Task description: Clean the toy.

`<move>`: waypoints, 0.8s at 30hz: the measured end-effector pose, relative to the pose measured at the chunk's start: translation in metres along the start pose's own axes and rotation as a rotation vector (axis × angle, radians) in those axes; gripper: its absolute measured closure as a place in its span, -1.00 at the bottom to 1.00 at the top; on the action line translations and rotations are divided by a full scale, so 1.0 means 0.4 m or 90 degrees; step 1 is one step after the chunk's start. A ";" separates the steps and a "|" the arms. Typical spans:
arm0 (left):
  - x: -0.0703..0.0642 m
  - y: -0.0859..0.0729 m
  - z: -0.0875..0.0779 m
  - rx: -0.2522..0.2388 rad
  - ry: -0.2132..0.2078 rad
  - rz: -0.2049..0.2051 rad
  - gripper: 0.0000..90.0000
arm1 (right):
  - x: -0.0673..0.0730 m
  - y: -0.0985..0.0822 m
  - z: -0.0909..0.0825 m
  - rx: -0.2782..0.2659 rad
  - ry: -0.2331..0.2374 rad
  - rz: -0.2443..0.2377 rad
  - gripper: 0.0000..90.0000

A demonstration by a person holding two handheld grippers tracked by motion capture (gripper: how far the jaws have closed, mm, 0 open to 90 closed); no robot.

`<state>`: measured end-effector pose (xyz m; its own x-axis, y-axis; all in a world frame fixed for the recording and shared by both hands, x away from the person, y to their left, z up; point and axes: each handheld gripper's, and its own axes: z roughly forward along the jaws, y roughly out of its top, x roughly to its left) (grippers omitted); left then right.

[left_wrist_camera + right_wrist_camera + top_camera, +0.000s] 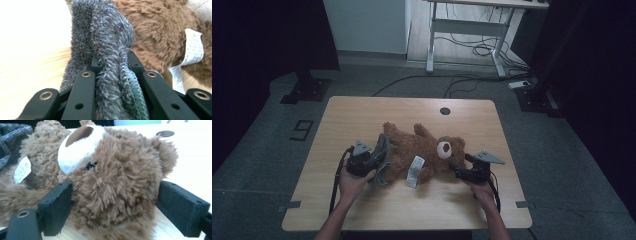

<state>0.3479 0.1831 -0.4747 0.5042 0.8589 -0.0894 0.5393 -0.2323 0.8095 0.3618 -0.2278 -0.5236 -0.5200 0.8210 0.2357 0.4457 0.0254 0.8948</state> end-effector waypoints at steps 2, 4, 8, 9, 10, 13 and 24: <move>0.009 -0.009 -0.021 -0.007 0.004 -0.006 0.63 | -0.001 -0.004 -0.011 -0.001 0.002 0.001 -0.68; 0.017 -0.023 -0.041 -0.007 0.009 -0.007 0.63 | -0.003 -0.009 -0.020 0.001 0.004 0.001 -0.68; 0.038 -0.057 -0.075 0.008 0.029 -0.001 0.62 | -0.006 -0.017 -0.031 0.008 0.005 0.001 -0.69; 0.045 -0.066 -0.083 0.009 0.034 -0.003 0.62 | -0.007 -0.019 -0.035 0.009 0.005 0.000 -0.69; 0.053 -0.074 -0.092 0.009 0.039 -0.006 0.62 | -0.008 -0.021 -0.037 0.009 0.004 0.000 -0.69; 0.083 -0.099 -0.114 0.026 0.051 -0.011 0.61 | -0.013 -0.027 -0.044 0.014 0.003 0.002 -0.69; 0.166 -0.167 -0.120 0.076 0.100 -0.047 0.50 | -0.024 -0.042 -0.040 0.028 -0.003 0.009 -0.69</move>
<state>0.3131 0.2776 -0.5071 0.3544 0.9339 -0.0475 0.6523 -0.2105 0.7282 0.3474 -0.2452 -0.5348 -0.5104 0.8239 0.2463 0.4849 0.0392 0.8737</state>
